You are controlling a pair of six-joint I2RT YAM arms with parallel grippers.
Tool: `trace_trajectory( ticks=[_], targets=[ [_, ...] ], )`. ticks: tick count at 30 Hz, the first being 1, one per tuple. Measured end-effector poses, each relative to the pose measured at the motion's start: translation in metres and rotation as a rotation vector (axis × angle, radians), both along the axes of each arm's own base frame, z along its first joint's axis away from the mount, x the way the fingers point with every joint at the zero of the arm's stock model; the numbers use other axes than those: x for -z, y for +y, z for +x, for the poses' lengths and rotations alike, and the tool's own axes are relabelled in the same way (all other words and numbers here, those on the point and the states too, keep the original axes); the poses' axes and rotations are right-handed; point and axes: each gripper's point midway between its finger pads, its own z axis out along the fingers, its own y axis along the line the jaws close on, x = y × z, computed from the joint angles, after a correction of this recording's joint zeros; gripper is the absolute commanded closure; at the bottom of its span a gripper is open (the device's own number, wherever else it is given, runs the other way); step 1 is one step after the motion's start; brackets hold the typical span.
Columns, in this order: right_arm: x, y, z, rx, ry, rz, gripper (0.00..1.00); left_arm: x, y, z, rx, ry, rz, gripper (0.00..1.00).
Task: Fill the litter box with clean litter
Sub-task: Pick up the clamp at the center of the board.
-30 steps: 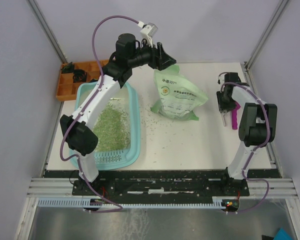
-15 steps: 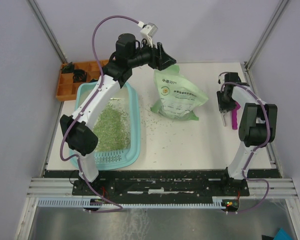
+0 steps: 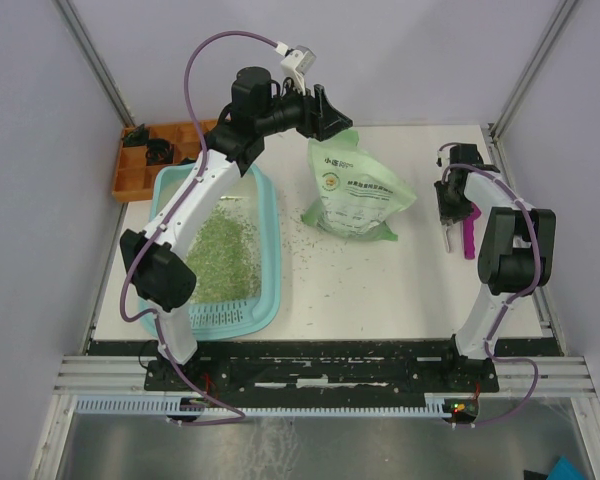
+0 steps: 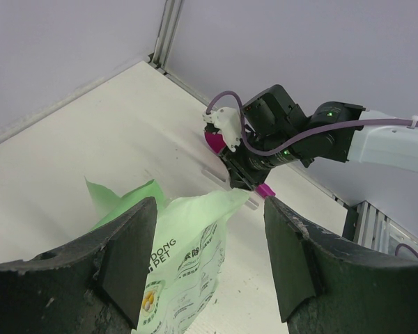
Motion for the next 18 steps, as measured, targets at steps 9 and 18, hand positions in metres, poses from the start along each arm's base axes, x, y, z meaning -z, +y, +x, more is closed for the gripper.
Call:
trace_trajectory(
  ticks=[9, 18],
  targets=[
    [0.000, 0.000, 0.000, 0.000, 0.000, -0.001, 0.98, 0.000, 0.000, 0.000, 0.000, 0.000, 0.000, 0.30],
    [-0.011, 0.000, -0.003, -0.002, -0.030, -0.002, 0.98, 0.000, 0.000, 0.000, 0.000, 0.000, 0.000, 0.30]
  ],
)
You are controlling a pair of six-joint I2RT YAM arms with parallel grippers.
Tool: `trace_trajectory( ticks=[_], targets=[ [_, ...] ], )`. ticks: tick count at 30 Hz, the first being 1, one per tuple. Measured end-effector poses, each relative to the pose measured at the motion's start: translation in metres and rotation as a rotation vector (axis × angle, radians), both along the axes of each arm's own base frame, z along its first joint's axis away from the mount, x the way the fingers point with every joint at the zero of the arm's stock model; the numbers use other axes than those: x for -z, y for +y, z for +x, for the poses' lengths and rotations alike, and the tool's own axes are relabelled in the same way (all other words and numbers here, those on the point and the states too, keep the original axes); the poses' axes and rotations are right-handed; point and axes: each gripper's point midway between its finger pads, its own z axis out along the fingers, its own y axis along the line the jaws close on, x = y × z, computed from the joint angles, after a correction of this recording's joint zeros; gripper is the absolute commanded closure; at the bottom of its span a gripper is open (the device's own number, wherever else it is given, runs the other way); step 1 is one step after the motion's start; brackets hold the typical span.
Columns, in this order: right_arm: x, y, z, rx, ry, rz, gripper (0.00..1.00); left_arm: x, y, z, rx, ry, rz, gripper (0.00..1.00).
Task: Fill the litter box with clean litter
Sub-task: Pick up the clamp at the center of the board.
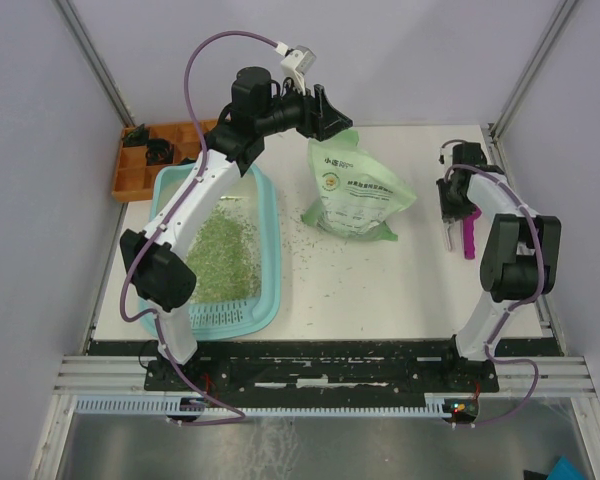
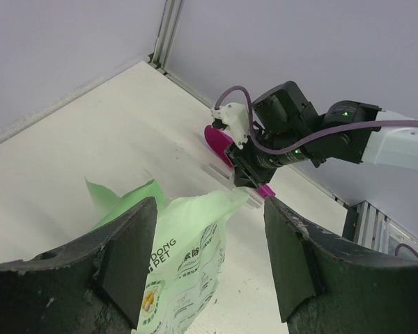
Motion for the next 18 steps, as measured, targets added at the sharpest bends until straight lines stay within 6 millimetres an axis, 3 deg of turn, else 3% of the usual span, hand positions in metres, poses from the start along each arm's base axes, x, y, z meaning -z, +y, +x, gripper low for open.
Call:
trace_trajectory(
  ticks=[10, 14, 18],
  targets=[
    [-0.009, 0.000, 0.001, -0.004, -0.025, -0.002, 0.98, 0.000, 0.000, 0.000, 0.000, 0.000, 0.000, 0.31],
    [-0.003, 0.000, -0.001, -0.005, -0.005, 0.000, 0.98, 0.000, 0.000, 0.000, 0.000, 0.000, 0.000, 0.30],
    [0.010, 0.001, -0.005, -0.006, 0.039, 0.004, 0.90, 0.000, 0.000, 0.000, 0.000, 0.000, 0.000, 0.31]
  ],
)
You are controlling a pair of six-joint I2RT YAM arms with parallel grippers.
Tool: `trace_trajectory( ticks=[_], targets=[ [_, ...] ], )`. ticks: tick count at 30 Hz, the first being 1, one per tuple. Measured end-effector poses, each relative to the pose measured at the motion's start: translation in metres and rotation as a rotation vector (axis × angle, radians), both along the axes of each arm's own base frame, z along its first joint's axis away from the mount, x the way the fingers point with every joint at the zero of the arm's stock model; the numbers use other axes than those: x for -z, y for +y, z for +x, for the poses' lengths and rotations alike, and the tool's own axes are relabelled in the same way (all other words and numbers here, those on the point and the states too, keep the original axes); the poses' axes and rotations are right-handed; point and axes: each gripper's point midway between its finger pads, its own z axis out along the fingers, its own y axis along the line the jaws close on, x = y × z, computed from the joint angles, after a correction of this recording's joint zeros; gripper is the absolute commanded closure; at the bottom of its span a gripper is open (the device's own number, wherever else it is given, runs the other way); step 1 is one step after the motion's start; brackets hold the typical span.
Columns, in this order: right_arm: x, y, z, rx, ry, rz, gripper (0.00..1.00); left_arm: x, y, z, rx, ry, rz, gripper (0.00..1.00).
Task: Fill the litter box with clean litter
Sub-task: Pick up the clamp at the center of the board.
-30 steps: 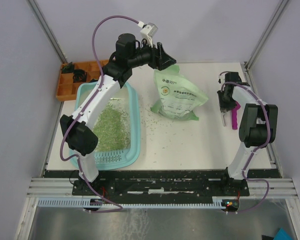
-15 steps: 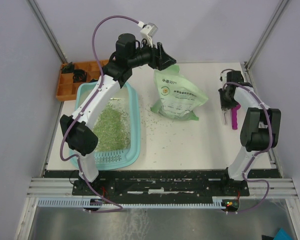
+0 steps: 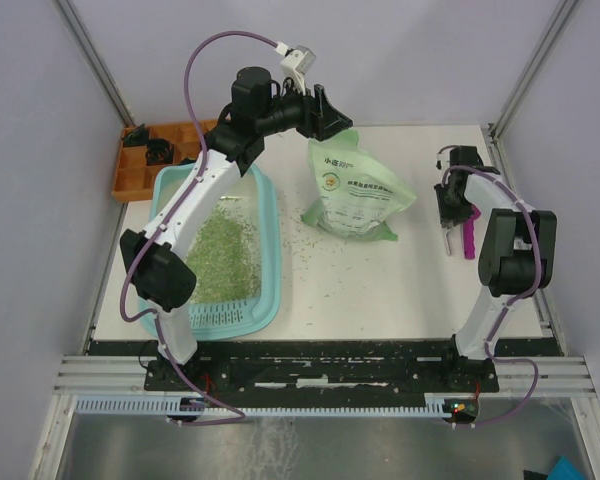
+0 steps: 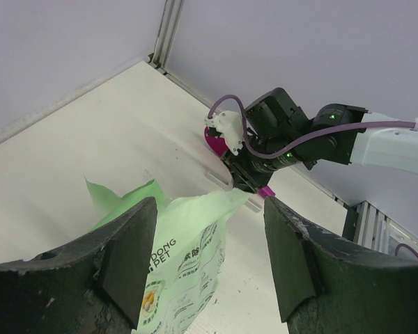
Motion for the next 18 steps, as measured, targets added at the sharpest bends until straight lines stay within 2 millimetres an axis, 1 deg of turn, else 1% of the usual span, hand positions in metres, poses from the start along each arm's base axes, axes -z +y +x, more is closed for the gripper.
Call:
trace_trajectory(
  ticks=[2, 5, 7, 8, 12, 18],
  targets=[
    [0.0028, -0.0002, -0.0006, -0.003, 0.012, -0.001, 0.81, 0.0000, 0.0000, -0.0001, 0.000, 0.000, 0.000, 0.30],
    [0.0028, 0.0003, 0.0000, -0.006, 0.011, 0.002, 0.76, 0.0000, 0.0000, -0.0001, 0.000, 0.000, 0.000, 0.30],
    [0.0028, 0.0004, 0.0000, -0.007, 0.011, 0.002, 0.66, 0.0000, 0.0000, -0.0001, 0.000, 0.000, 0.000, 0.30],
    [0.0028, 0.0004, 0.0000, -0.007, 0.011, 0.002, 0.63, 0.0000, 0.0000, 0.0000, 0.000, 0.000, 0.000, 0.30],
    [0.0032, 0.0007, 0.0000, -0.008, 0.012, 0.004, 0.56, 0.0000, 0.0000, 0.0000, 0.000, 0.000, 0.000, 0.31],
    [0.0101, 0.0019, -0.0031, -0.013, 0.037, 0.010, 0.55, 0.0000, 0.0000, 0.0000, 0.000, 0.000, 0.000, 0.31]
  ],
)
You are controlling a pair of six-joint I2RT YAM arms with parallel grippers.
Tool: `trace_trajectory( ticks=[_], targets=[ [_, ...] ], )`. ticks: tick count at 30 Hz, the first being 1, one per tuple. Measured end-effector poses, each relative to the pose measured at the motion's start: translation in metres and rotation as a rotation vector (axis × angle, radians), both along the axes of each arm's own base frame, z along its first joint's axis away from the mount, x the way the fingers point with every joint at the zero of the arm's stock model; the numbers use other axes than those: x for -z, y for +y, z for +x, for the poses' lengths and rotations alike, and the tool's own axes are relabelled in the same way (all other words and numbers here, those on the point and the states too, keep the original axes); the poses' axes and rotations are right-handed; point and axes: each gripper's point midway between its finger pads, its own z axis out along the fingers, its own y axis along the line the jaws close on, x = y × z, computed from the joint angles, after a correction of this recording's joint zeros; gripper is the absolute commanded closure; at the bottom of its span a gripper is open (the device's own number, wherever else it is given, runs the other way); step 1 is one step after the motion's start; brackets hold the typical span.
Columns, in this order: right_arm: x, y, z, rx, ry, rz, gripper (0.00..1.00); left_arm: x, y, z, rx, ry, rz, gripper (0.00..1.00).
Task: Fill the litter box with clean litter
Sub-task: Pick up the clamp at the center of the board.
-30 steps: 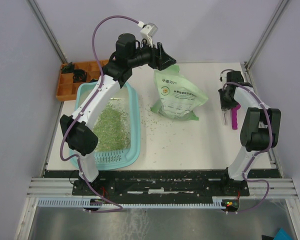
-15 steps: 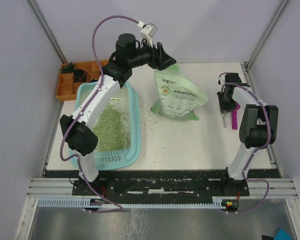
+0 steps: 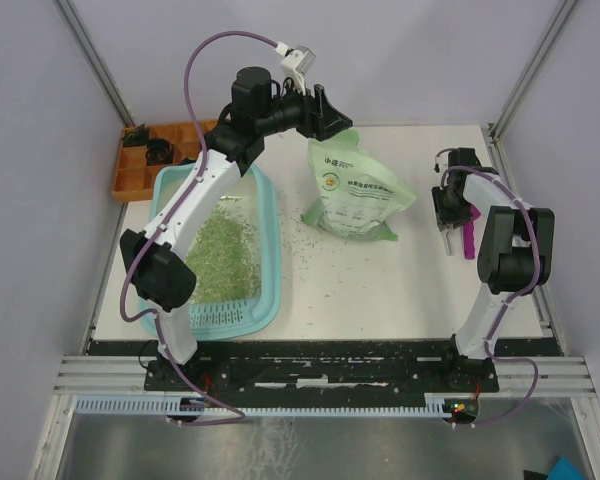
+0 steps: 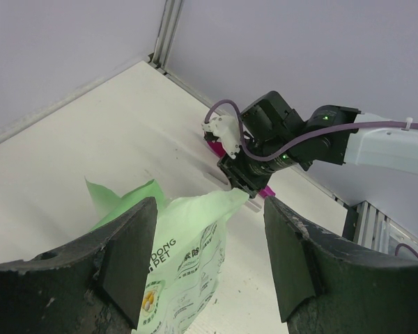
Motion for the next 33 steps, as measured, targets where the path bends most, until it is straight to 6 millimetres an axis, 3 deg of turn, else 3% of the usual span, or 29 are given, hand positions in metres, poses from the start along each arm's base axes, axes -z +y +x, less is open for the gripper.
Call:
trace_trajectory(
  ticks=[21, 25, 31, 33],
  targets=[
    [-0.003, 0.000, 0.005, 0.000, -0.012, 0.000, 0.55, 0.000, 0.000, 0.000, 0.001, 0.000, 0.000, 0.31],
    [-0.009, -0.001, 0.011, 0.000, -0.031, -0.004, 0.68, 0.000, -0.001, -0.001, 0.003, 0.000, 0.000, 0.31],
    [-0.011, -0.002, 0.014, 0.001, -0.043, -0.008, 0.97, 0.000, -0.002, -0.002, 0.005, 0.000, 0.000, 0.31],
    [-0.012, -0.002, 0.016, 0.003, -0.048, -0.006, 0.98, 0.000, -0.002, -0.002, 0.005, 0.000, 0.000, 0.31]
  ],
)
